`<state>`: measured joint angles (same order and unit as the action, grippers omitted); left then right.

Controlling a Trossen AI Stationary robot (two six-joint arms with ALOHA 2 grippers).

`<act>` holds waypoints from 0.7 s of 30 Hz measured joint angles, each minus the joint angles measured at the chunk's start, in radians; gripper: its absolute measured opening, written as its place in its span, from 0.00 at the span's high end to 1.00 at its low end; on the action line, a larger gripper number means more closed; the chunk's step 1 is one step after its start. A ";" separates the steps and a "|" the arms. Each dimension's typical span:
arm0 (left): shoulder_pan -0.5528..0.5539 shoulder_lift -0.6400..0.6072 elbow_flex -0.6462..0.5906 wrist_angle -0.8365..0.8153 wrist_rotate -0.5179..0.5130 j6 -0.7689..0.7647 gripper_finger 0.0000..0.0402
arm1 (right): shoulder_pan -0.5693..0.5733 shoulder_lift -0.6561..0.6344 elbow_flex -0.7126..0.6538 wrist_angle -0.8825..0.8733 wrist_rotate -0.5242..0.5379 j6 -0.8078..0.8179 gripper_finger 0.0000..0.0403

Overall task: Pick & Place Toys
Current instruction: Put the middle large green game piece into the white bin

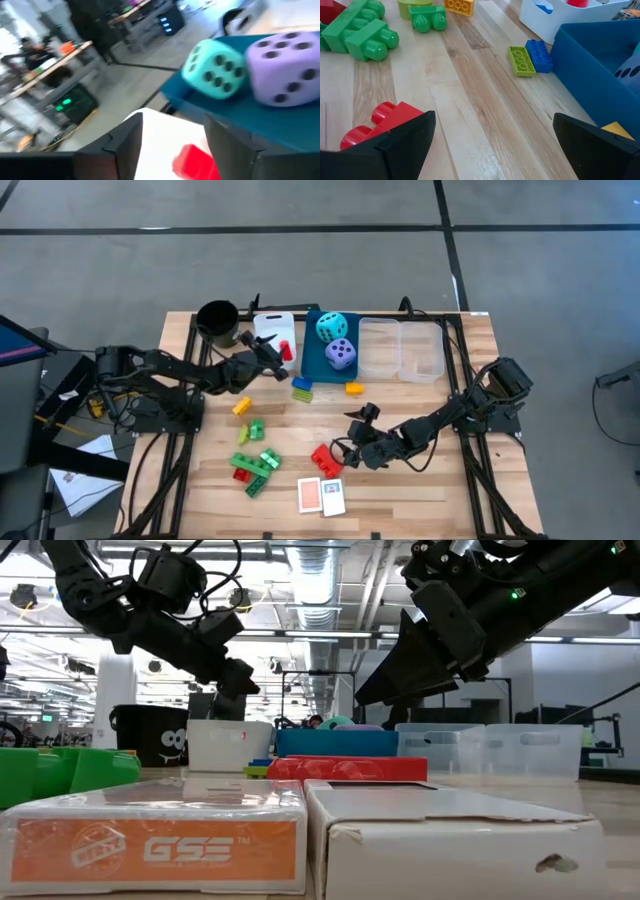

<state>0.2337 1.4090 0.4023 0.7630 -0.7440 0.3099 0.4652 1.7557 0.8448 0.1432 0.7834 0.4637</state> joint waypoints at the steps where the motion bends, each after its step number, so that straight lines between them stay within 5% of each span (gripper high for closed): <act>1: 0.000 0.000 0.000 0.000 -0.027 0.000 0.47 | 0.000 0.000 0.000 0.000 0.000 0.000 0.01; 6: -0.027 -0.017 0.000 -0.006 0.012 -0.005 0.39 | 0.000 0.000 0.000 0.000 0.000 0.000 0.01; 14: -0.160 -0.174 0.001 -0.172 0.665 -0.131 0.38 | 0.013 0.000 0.000 0.000 -0.001 0.000 0.01; 21: -0.317 -0.347 0.001 -0.342 1.031 -0.503 0.40 | 0.013 0.000 0.000 0.002 -0.001 0.000 0.01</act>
<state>-0.0837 1.0617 0.4030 0.4213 0.2868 -0.1932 0.4785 1.7557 0.8448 0.1448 0.7822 0.4637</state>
